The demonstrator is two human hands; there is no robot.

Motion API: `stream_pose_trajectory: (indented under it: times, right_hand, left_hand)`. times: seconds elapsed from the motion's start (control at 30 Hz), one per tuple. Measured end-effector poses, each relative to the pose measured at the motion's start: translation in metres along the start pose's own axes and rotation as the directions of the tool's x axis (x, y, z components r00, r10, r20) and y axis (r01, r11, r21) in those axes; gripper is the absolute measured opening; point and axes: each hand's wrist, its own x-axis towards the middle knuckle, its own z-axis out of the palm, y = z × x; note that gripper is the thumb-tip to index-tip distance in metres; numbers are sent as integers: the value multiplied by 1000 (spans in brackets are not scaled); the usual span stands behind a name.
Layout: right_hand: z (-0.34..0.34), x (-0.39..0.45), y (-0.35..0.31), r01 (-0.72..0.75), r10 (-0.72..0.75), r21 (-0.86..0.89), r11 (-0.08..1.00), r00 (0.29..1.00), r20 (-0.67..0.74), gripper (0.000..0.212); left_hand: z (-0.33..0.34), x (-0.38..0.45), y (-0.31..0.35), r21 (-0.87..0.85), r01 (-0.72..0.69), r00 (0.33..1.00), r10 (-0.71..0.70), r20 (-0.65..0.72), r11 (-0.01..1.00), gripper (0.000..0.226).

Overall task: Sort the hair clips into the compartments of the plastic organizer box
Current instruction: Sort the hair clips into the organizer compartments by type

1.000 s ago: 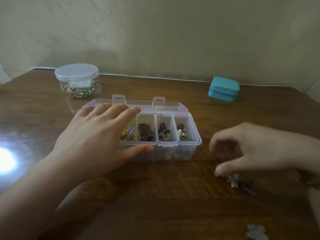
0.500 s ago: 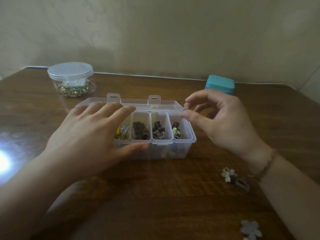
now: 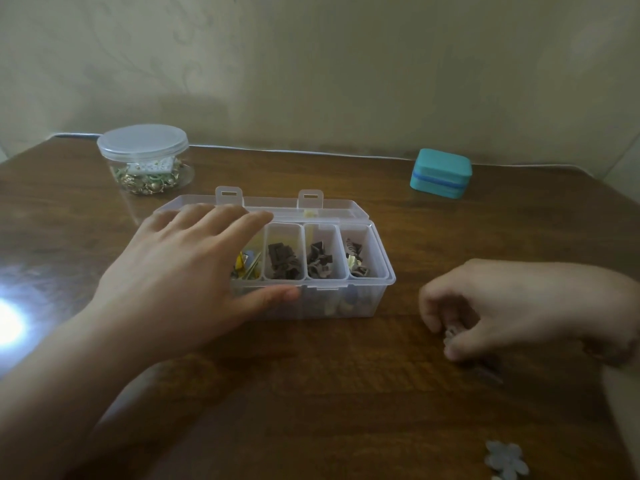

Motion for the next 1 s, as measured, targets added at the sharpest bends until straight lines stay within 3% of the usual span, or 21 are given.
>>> stream_pose_trajectory:
  times: [0.07,0.1,0.13,0.17,0.2,0.23,0.27,0.3,0.37,0.43,0.47,0.5,0.53,0.57,0.6,0.63,0.67,0.87,0.93,1.0]
  right_hand:
    - [-5,-2,1,49,-59,-69,996,986,-157,21]
    - [-8,-3,0,93,-118,-93,991,942,-314,19]
    - [-10,-1,-3,160,-169,-61,985,845,-508,15]
    - [-11,3,-7,273,-187,16,962,697,-692,12]
    - [-11,9,-14,409,-157,96,907,542,-826,11]
    - [-10,17,-21,521,-106,156,839,439,-892,10]
    - [-8,26,-28,583,-76,184,791,392,-917,10]
    - [-5,34,-33,579,-77,178,795,388,-919,10]
    - [1,42,-37,481,-91,138,866,422,-902,8]
    - [-1,33,-30,412,-59,128,902,412,-909,8]
    - [-3,23,-24,369,-62,120,922,447,-893,13]
    - [-6,12,-16,285,-88,88,954,551,-830,21]
    - [-8,2,-6,176,-112,22,984,713,-692,30]
    - [-9,-7,1,72,-82,-39,997,876,-475,40]
    - [-8,-14,4,-11,-7,-76,997,974,-227,46]
    - [-7,-18,4,-60,58,-67,996,997,-43,48]
    - [-4,-17,4,-63,65,-43,997,997,50,47]
    - [4,-4,-4,29,-28,-27,999,998,54,34]
    - [-3,-7,-4,63,-68,-50,997,993,-100,31]
    - [-10,-5,-8,166,-156,-14,986,890,-428,23]
  left_hand:
    - [-1,0,0,-7,7,1000,-7,7,1000,96]
    - [-1,0,0,-8,8,1000,-8,10,1000,96]
    - [-1,0,0,-7,8,1000,-7,12,1000,96]
    - [-2,0,1,-6,7,1000,-7,12,1000,96]
    - [-2,-1,1,-6,7,1000,-7,10,1000,96]
    - [-2,-1,1,-7,6,1000,-6,8,1000,96]
    - [-2,0,1,-8,5,1000,-5,8,1000,96]
    - [-3,0,1,-10,5,1000,-5,14,1000,97]
    - [-4,0,1,-16,8,1000,-8,28,1000,98]
    - [-4,-1,1,-18,10,1000,-9,26,1000,98]
    - [-4,-1,2,-14,12,1000,-11,28,1000,98]
    - [-5,-1,2,-10,14,999,-13,32,1000,99]
    - [-5,-1,2,-9,16,999,-16,38,1000,99]
    - [-5,-1,2,-11,18,999,-18,41,1000,100]
    - [-4,-1,2,-12,19,999,-19,41,1000,100]
    - [-4,-1,1,-12,18,999,-17,40,1000,100]
    - [-4,-1,1,-13,16,999,-15,38,1000,99]
    - [-3,0,1,-14,13,999,-13,42,1000,99]
    - [-3,0,1,-13,8,999,-8,46,1000,98]
    - [-4,0,1,-16,8,999,-7,53,1000,99]
